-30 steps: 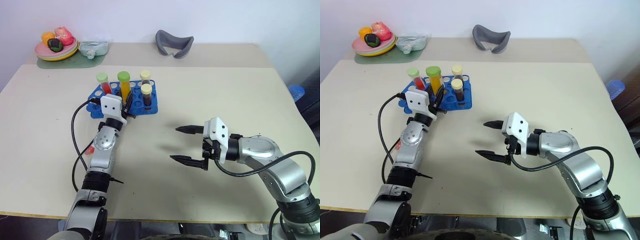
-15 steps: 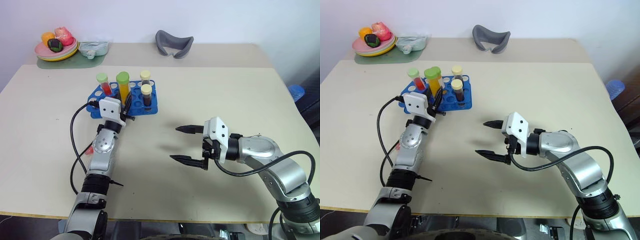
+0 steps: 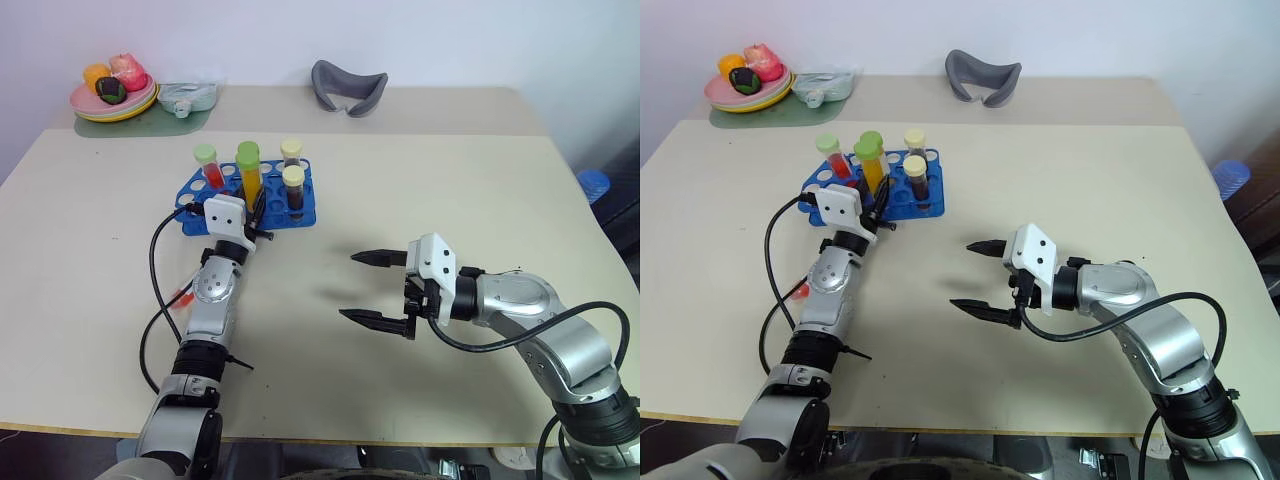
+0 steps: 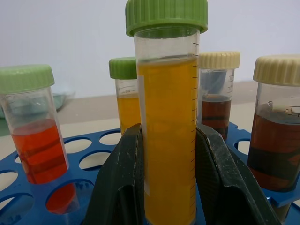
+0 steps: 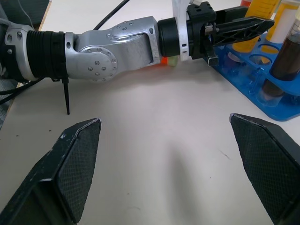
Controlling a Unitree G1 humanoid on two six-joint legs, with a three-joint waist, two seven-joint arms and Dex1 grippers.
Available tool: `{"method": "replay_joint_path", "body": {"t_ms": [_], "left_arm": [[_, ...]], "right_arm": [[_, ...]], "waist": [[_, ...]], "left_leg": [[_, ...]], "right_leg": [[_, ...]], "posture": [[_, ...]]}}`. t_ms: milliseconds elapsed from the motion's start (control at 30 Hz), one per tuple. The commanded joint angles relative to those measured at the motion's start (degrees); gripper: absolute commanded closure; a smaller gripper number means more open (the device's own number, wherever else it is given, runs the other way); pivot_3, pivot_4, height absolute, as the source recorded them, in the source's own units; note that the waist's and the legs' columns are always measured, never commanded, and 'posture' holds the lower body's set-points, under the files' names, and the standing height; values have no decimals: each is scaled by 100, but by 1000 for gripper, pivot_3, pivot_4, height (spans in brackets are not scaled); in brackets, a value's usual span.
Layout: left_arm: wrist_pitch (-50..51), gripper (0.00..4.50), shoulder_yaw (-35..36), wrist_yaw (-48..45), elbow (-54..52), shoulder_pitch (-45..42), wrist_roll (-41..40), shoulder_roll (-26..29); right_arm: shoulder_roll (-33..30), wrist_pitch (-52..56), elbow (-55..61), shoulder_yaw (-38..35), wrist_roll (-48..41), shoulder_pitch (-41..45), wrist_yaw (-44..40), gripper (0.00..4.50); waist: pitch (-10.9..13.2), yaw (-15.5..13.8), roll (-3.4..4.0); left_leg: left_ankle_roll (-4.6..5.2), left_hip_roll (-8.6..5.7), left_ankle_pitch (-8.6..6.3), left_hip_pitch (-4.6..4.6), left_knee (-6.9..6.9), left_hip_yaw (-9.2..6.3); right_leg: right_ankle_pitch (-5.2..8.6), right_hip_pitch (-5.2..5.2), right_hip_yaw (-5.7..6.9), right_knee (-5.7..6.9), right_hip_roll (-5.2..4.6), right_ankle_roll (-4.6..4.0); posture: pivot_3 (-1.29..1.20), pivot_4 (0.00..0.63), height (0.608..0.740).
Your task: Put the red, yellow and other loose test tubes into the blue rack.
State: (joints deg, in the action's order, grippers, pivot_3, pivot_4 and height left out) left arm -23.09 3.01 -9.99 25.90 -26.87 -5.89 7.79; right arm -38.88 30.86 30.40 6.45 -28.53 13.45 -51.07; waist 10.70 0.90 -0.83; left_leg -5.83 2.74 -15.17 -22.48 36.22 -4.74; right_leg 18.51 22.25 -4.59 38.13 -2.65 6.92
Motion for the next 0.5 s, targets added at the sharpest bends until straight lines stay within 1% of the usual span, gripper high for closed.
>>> {"method": "replay_joint_path", "body": {"t_ms": [33, 67, 100, 133, 267, 400, 500], "left_arm": [[-173, 3434, 84, -52, -91, -42, -26, 15], [-117, 3045, 96, -120, -122, -16, -106, 5], [-84, 2564, 103, -165, -151, 5, -155, 1], [-73, 2202, 107, -173, -180, 23, -163, 2], [-64, 76, 121, -37, -367, 84, -28, 56], [328, 26, 181, -208, -1214, 387, -265, 209], [925, 26, 293, -343, -2346, 789, -484, 516]], "right_arm": [[50, -30, 247, -57, -123, 28, 12, 0], [50, -30, 251, -57, -124, 25, 13, 0], [51, -29, 253, -56, -126, 23, 14, 0], [53, -29, 257, -52, -127, 21, 15, 0], [74, -32, 245, -26, -122, 42, 14, 0], [87, -24, 248, -26, -125, 56, 18, 0], [51, -17, 266, -77, -148, 20, -1, 0]], "waist": [[0, -1, 0], [0, 0, 0], [0, 1, 0], [0, 0, 0], [0, 2, 0], [0, 14, 0], [0, 25, 0]], "left_leg": [[0, 0, 0, 0, 0, 0], [0, 0, 0, 0, 0, 0], [0, 0, 0, 0, 0, 0], [0, 0, 0, 0, 0, 0], [0, 0, 0, 0, 0, 0], [0, 0, 0, 0, 0, -1], [0, 2, 0, 0, -1, -1]], "right_leg": [[0, 0, 0, 0, 0, 0], [0, 0, 0, 0, 0, 0], [0, 0, 0, 0, 0, 0], [0, 0, 0, 0, 0, 0], [0, 0, 0, 0, 0, 0], [0, 1, 0, 1, 0, 0], [0, 2, 0, 4, 1, 0]], "posture": [[0, 150, 740], [0, 150, 740], [0, 150, 740], [0, 150, 740], [0, 150, 740], [0, 150, 740], [0, 150, 740]]}}
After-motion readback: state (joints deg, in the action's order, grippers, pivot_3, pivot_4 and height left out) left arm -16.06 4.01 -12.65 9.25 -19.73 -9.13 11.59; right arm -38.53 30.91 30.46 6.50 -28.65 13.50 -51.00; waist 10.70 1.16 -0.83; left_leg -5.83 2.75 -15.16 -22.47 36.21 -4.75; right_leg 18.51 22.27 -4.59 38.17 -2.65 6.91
